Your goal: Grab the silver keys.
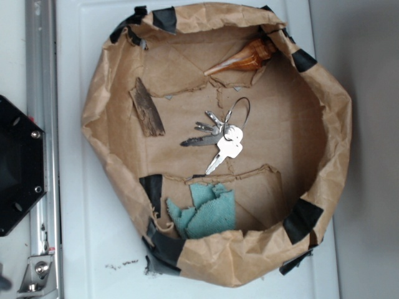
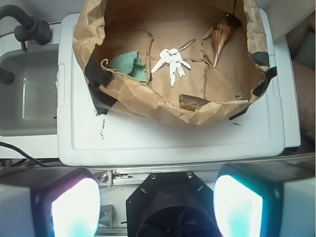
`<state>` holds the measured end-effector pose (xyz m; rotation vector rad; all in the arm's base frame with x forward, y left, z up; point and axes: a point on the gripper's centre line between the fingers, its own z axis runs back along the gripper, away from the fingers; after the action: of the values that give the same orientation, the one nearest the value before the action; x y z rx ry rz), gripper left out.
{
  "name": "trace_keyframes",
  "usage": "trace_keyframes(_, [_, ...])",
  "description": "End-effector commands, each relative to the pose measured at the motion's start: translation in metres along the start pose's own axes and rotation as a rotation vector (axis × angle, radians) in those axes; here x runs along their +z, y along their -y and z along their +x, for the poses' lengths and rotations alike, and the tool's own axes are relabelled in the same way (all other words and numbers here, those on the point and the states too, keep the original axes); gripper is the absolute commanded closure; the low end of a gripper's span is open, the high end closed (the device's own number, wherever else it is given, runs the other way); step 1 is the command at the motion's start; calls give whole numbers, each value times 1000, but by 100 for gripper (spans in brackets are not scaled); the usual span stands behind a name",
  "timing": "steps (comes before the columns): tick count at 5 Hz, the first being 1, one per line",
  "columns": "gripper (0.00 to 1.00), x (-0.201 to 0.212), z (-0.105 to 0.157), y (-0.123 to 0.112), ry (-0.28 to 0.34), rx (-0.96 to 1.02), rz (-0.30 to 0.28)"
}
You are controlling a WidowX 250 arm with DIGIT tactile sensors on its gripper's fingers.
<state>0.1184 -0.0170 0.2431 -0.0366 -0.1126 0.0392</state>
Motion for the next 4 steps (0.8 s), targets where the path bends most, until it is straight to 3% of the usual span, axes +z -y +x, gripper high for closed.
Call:
trace_keyframes(1, [0, 0, 0, 0, 0, 0, 0])
trace_keyframes(2, [0, -11, 22, -1, 7, 158, 9])
trace_keyframes(4, [0, -30, 37, -25, 79, 416, -11])
